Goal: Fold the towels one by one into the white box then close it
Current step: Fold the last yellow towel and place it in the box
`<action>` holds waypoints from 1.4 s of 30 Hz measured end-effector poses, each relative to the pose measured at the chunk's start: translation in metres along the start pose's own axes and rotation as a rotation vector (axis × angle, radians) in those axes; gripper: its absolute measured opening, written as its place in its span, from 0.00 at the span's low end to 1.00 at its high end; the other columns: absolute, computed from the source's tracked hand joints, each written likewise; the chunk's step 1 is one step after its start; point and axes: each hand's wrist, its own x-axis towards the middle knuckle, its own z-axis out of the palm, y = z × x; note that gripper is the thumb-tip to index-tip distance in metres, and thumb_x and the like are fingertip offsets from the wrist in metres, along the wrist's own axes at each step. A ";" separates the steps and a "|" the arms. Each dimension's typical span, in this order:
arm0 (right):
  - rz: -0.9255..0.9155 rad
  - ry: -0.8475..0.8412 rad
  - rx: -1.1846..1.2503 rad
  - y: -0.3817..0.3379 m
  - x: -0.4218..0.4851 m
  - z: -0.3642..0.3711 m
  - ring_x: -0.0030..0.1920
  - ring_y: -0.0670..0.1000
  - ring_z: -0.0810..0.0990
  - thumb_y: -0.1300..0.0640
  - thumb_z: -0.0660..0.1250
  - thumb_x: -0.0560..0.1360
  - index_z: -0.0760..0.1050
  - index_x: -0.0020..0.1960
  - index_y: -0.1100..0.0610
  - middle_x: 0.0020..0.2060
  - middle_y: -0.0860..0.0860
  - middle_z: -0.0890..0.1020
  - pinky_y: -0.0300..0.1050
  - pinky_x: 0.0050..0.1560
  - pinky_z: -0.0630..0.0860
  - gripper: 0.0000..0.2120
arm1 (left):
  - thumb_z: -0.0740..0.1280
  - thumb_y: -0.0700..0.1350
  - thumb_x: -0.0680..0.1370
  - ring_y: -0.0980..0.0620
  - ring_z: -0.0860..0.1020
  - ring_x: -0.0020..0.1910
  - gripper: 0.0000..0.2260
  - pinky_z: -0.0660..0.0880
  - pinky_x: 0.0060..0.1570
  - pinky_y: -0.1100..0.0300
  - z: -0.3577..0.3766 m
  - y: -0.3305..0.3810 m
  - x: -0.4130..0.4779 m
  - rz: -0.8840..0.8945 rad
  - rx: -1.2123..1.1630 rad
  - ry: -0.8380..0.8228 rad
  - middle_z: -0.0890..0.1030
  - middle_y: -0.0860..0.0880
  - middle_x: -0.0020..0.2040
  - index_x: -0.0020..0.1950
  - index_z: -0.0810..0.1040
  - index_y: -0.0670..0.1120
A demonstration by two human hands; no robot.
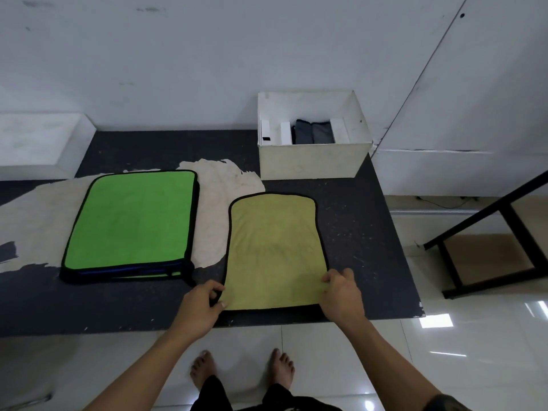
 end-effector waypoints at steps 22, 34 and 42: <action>-0.657 0.002 -0.283 0.018 -0.008 0.014 0.55 0.53 0.70 0.66 0.63 0.69 0.74 0.59 0.56 0.57 0.51 0.72 0.48 0.61 0.72 0.19 | 0.71 0.31 0.55 0.52 0.73 0.37 0.24 0.67 0.35 0.62 0.014 -0.003 -0.018 0.512 0.620 0.065 0.75 0.55 0.43 0.45 0.79 0.52; -0.496 0.177 -0.253 0.010 -0.011 0.033 0.41 0.52 0.73 0.52 0.73 0.68 0.77 0.43 0.53 0.42 0.50 0.75 0.47 0.39 0.77 0.08 | 0.68 0.42 0.75 0.55 0.70 0.44 0.06 0.68 0.45 0.59 0.008 0.001 -0.008 0.360 0.473 0.016 0.73 0.58 0.46 0.48 0.79 0.54; -0.396 0.240 -0.221 0.010 -0.007 0.021 0.40 0.53 0.74 0.55 0.70 0.66 0.78 0.38 0.52 0.38 0.49 0.78 0.49 0.38 0.72 0.03 | 0.65 0.42 0.73 0.50 0.75 0.51 0.12 0.69 0.48 0.55 -0.007 0.015 0.002 0.274 0.541 0.011 0.77 0.54 0.48 0.53 0.80 0.54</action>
